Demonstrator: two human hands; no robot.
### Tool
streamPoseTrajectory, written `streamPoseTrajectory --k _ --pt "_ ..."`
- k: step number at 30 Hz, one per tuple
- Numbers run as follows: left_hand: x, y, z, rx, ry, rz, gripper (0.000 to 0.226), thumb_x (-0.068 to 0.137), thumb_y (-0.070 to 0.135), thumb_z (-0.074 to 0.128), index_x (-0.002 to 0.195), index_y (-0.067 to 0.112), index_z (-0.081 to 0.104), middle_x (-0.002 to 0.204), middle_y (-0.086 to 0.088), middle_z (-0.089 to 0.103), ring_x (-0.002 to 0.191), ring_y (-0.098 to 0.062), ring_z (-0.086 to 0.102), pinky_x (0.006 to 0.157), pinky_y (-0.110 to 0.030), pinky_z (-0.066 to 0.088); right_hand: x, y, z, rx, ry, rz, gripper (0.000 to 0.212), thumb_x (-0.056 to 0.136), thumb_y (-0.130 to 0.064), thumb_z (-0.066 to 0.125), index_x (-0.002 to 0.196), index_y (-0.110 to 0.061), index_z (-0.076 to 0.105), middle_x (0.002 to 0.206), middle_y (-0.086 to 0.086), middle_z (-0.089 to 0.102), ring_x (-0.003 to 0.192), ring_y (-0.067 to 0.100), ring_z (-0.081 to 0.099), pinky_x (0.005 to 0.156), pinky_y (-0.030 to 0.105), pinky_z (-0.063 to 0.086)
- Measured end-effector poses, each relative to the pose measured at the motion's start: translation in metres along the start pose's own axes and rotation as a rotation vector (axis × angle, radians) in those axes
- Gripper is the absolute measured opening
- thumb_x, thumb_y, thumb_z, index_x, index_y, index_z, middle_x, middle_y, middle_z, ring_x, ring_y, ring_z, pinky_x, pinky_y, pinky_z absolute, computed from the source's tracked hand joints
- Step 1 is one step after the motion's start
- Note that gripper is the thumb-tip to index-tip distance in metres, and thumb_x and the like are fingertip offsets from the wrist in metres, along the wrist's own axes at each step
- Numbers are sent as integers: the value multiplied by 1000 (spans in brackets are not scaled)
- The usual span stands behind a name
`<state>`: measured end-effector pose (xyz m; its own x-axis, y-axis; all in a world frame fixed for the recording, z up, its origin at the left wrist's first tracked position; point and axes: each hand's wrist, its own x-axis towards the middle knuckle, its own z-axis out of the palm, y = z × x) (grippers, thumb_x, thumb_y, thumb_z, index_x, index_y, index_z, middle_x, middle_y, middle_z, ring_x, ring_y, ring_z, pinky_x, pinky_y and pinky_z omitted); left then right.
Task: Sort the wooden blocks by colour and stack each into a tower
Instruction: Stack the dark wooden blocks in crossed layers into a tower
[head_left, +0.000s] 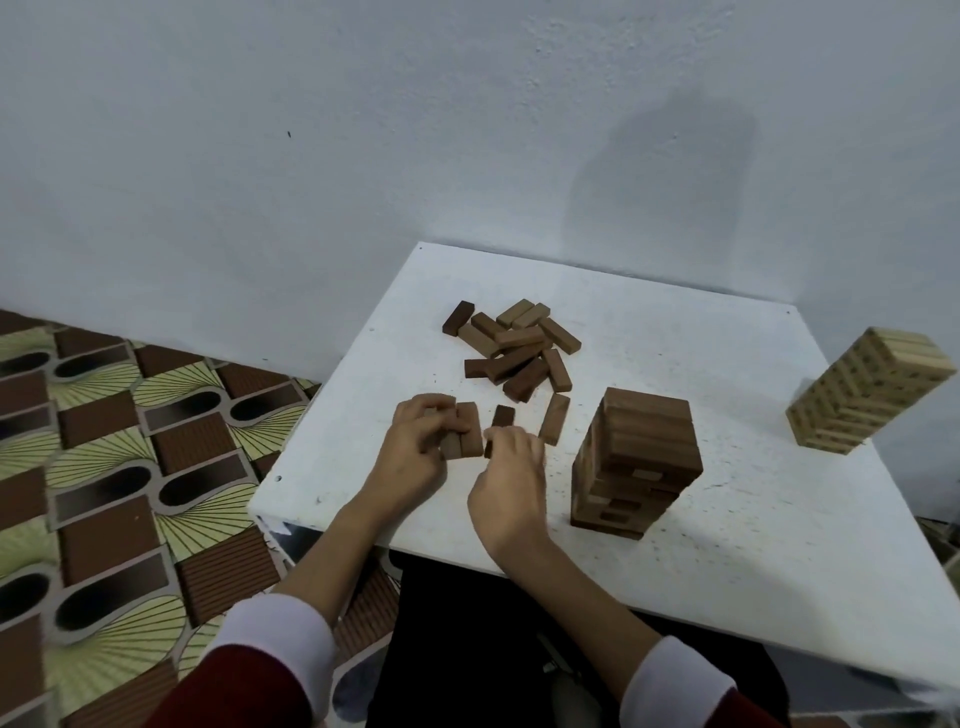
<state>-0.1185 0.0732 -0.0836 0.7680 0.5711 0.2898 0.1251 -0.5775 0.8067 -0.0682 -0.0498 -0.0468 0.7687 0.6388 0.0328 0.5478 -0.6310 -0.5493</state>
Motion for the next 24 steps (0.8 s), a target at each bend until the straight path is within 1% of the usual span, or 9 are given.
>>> streamPoseTrajectory --k 2,4,6,9,12,17,19,21,24 --pt "-2 3 -2 4 34 0 65 59 -26 41 104 14 67 125 4 46 114 -9 35 87 1 30 2 3 3 99 39 52 53 87 4 44 136 -13 32 144 4 27 133 20 20 113 34 22" --pt "-1 6 -3 -10 59 -27 64 62 -25 43 113 9 62 125 -1 47 114 -12 37 85 2 32 4 3 6 179 30 94 57 87 4 43 140 -10 26 148 6 22 136 22 18 114 37 20" --pt "-1 7 -2 -34 63 -43 61 66 -23 49 117 9 59 124 -5 49 110 -14 45 84 0 35 5 3 6 249 6 99 58 87 7 41 141 -9 25 145 8 28 135 21 22 114 36 22" --pt "-1 8 -3 -80 44 -72 61 72 -16 57 126 13 52 120 -3 52 98 -11 53 80 -5 42 6 3 5 322 -12 91 60 87 10 37 142 -12 25 138 8 35 130 22 30 111 33 28" --pt "0 10 -5 -122 19 -151 64 75 -9 64 132 16 48 112 2 55 90 -11 54 72 -4 44 7 5 5 346 -4 82 57 89 8 37 141 -12 28 136 8 36 128 23 32 108 33 32" --pt "1 10 -8 -150 -38 -155 69 73 -12 61 134 16 45 120 6 54 89 -10 53 72 -7 44 5 12 8 364 6 65 51 91 8 37 138 -12 33 135 7 35 128 21 35 107 28 32" --pt "1 8 -11 -145 -92 -166 72 72 -10 61 136 18 44 125 5 52 93 -8 53 73 -6 43 5 13 12 389 43 73 45 93 3 38 135 -12 35 133 6 37 127 21 36 107 32 34" --pt "3 6 -15 -126 -188 -193 81 70 -8 63 139 25 39 128 6 48 98 -1 49 72 -1 39 5 14 16 420 73 81 43 93 -3 43 134 -14 35 131 3 37 124 21 38 105 38 37" --pt "9 5 -19 -81 -342 -184 93 66 -8 67 142 31 31 127 19 42 105 2 39 71 -1 36 6 19 19 405 24 39 63 85 -6 55 140 -18 25 138 0 30 128 21 34 106 40 37"
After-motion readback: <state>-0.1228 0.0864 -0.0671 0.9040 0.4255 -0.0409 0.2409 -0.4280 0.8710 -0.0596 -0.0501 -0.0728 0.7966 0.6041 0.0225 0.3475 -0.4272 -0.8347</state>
